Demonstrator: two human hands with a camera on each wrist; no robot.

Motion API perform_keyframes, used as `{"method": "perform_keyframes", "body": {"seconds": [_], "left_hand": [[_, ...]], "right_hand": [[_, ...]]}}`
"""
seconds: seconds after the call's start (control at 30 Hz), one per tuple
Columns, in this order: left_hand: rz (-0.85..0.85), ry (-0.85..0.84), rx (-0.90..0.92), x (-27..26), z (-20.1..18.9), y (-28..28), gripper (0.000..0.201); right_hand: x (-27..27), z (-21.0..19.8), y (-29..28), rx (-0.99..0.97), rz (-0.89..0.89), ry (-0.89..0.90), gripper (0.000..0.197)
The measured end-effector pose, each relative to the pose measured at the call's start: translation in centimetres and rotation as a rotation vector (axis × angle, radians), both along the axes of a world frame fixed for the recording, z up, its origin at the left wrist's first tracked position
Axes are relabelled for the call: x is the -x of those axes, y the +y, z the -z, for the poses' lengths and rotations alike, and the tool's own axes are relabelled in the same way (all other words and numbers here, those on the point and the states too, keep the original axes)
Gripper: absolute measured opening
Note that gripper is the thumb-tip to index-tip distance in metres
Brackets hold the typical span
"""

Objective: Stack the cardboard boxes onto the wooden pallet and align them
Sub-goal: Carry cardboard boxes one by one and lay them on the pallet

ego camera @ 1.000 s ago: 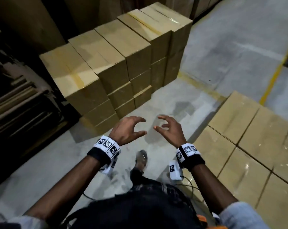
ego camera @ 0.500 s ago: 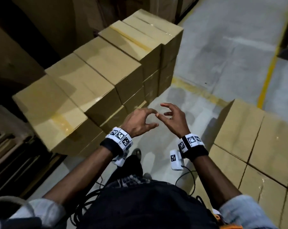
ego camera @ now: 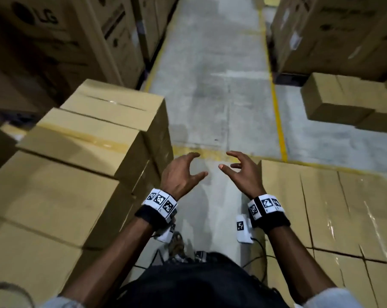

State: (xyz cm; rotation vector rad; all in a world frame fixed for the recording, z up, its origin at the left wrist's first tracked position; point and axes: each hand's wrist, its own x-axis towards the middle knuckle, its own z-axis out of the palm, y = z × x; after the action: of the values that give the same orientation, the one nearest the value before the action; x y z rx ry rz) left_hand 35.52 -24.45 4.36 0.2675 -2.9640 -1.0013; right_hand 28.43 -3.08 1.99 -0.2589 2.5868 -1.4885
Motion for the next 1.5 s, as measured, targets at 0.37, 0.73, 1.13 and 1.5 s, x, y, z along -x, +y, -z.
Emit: {"method": "perform_keyframes", "body": {"seconds": [0.37,0.73,1.13,1.5], "left_hand": [[0.260,-0.067,0.066,26.5,0.8,0.0,0.064],[0.477,-0.047,0.165,59.5,-0.6,9.9,0.063],[0.693,-0.028,0.099,89.6,-0.4,26.8,0.063],[1.138,0.007,0.161,115.3,-1.0,49.5,0.070]], "right_hand": [[20.0,3.0,2.6,-0.058,0.249,-0.038,0.049],[49.2,3.3,11.3,0.004,0.432,-0.021,0.047],[73.8,1.2,25.8,0.028,0.676,-0.007,0.044],[92.9,0.6,43.7,0.067,1.064,-0.019,0.043]]}}
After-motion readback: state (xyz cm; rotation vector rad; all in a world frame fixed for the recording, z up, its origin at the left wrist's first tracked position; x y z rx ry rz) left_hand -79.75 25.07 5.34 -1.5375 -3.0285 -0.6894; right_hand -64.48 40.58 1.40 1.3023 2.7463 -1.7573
